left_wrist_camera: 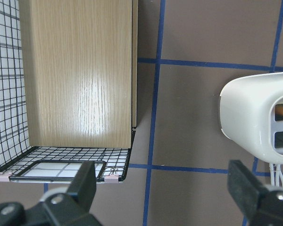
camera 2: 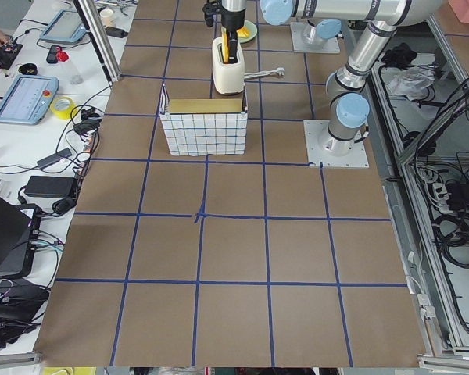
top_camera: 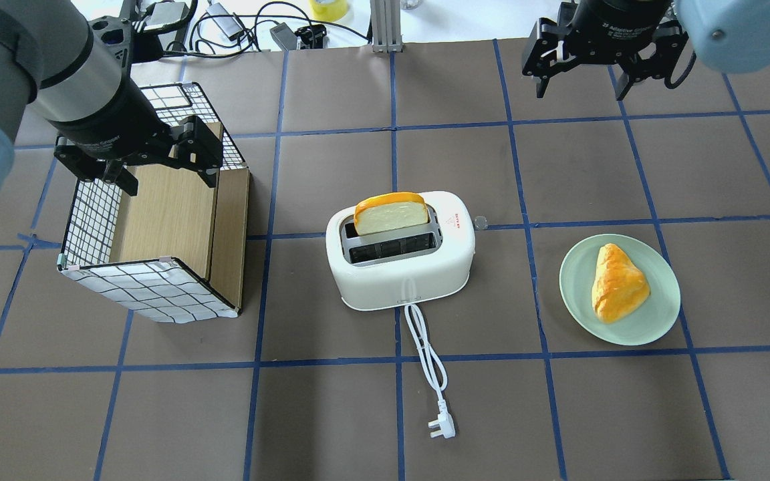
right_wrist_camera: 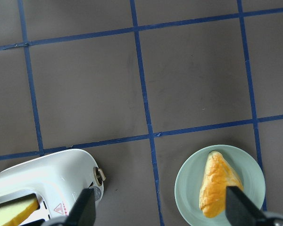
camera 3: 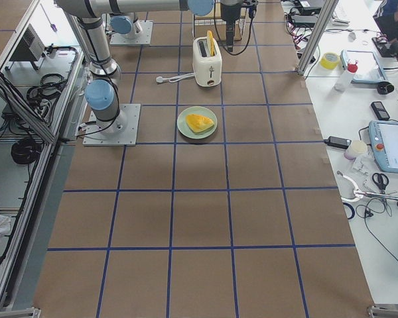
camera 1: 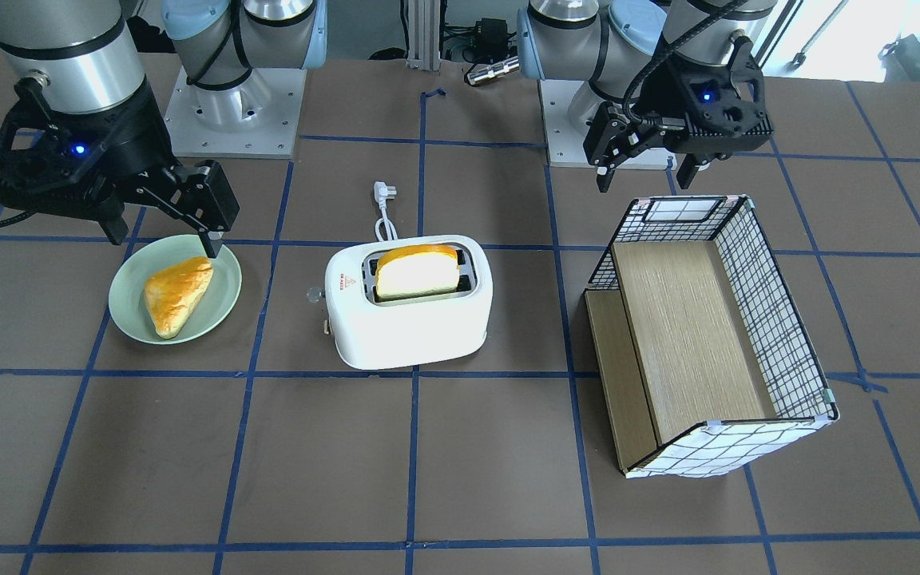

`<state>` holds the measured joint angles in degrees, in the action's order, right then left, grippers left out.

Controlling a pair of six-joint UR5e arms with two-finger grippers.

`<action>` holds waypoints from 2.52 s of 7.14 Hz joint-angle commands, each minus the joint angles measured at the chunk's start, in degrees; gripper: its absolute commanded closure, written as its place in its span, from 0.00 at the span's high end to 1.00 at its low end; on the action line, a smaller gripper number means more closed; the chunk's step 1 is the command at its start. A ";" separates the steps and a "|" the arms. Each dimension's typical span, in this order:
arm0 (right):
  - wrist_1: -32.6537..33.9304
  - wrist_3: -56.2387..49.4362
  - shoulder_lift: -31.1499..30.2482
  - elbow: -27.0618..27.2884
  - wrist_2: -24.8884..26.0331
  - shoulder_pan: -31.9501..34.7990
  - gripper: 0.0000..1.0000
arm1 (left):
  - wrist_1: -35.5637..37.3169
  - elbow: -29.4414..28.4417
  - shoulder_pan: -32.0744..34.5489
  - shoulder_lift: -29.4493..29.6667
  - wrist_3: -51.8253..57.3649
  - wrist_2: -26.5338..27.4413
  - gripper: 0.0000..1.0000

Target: Press toaster with right arm

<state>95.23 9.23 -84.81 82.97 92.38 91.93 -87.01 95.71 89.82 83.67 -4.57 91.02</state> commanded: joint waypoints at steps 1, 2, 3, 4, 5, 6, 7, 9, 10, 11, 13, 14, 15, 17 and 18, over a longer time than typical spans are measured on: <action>-0.13 0.00 -0.18 0.00 -0.10 0.00 0.96 | 0.00 0.00 0.00 0.00 0.00 -0.05 1.00; -0.48 -0.09 -0.18 0.00 -0.36 0.00 0.83 | 0.00 0.00 0.00 0.00 0.00 -0.05 1.00; -0.74 -0.09 -0.27 -0.09 -2.97 -0.09 0.53 | 0.00 0.00 0.00 0.00 0.00 -0.05 1.00; -2.14 -0.09 -0.27 -0.18 -6.92 -0.52 0.10 | 0.00 0.00 0.00 0.00 0.00 0.04 1.00; -4.50 -0.09 -0.09 -0.09 -10.70 -0.61 0.00 | 0.00 0.00 0.00 0.00 0.00 -0.05 1.00; -4.87 0.00 0.17 0.26 -13.87 -1.14 0.00 | 0.00 0.00 0.00 0.00 0.00 -0.05 1.00; -5.83 0.00 0.34 0.44 -14.86 -2.53 0.00 | 0.00 0.00 0.00 0.00 0.00 0.04 1.00; -7.33 -2.79 0.35 4.98 -28.33 -8.32 0.00 | 0.00 0.00 0.00 0.00 0.00 -0.05 1.00; -7.07 -7.94 0.35 9.01 -32.49 -9.39 0.00 | 0.00 0.00 0.00 0.00 0.00 0.04 1.00; -6.55 -10.17 0.35 11.75 -34.36 -10.27 0.00 | 0.00 0.00 0.00 0.00 0.00 -0.05 1.00; -6.63 -19.89 0.43 16.58 -41.91 -12.38 0.00 | 0.00 0.00 0.00 0.00 0.00 -0.05 1.00; -6.02 -24.13 0.43 19.83 -43.41 -13.00 0.00 | 0.00 0.00 0.00 0.00 0.00 -0.05 1.00; -5.23 -29.13 0.52 21.95 -44.04 -13.09 0.00 | 0.00 0.00 0.00 0.00 0.00 -0.05 1.00; -1.04 -31.89 2.27 24.77 -44.57 -13.18 0.00 | 0.00 0.00 0.00 0.00 0.00 -0.05 1.00; 3.26 -32.25 3.15 27.48 -45.96 -13.18 0.00 | 0.00 0.00 0.00 0.00 0.00 -0.05 1.00</action>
<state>93.90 -21.85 -82.72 107.46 47.68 78.79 -87.01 95.71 89.82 83.67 -4.57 90.97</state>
